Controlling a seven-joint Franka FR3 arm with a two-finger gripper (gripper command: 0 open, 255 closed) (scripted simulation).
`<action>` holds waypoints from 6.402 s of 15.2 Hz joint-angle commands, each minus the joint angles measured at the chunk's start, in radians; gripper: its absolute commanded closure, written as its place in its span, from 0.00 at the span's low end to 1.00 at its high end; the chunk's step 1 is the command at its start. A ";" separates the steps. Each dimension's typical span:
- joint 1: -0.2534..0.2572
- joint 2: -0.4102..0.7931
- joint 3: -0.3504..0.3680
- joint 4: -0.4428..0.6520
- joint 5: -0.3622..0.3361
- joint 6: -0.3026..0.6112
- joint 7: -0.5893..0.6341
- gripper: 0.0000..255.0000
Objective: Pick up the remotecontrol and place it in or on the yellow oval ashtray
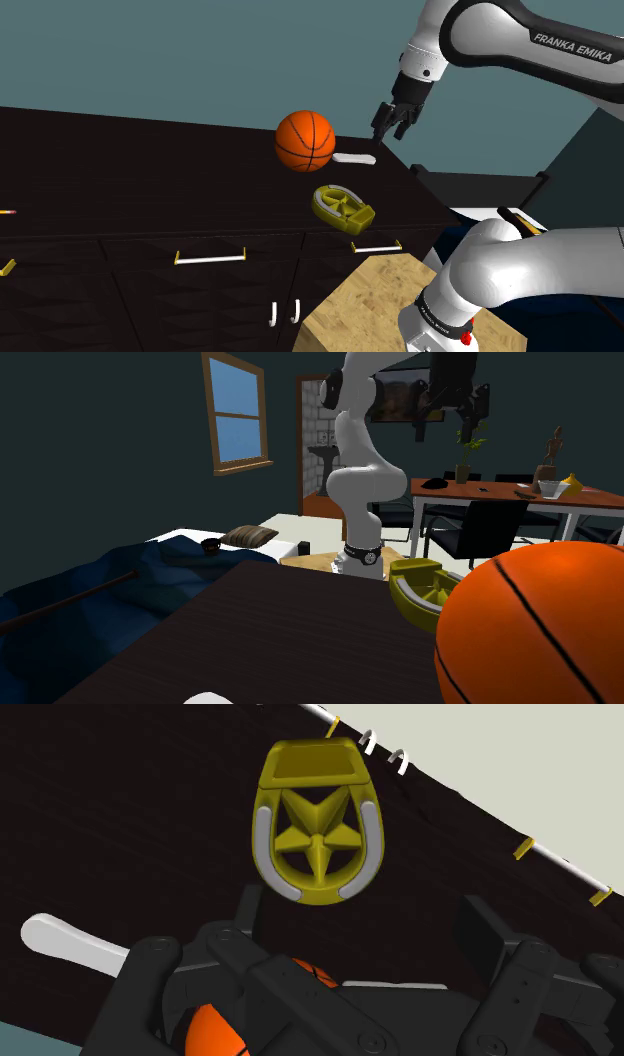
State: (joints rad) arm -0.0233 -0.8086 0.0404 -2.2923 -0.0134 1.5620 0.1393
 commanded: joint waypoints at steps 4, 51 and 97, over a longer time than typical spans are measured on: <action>0.005 0.003 -0.077 -0.046 -0.048 0.047 -0.128 0.00; -0.092 1.408 -0.617 0.704 0.365 0.538 -1.879 0.00; 0.091 1.057 -0.692 0.539 0.163 0.406 -1.718 1.00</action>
State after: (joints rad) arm 0.0435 0.2913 -0.6465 -1.6984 0.1745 1.9474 -1.5983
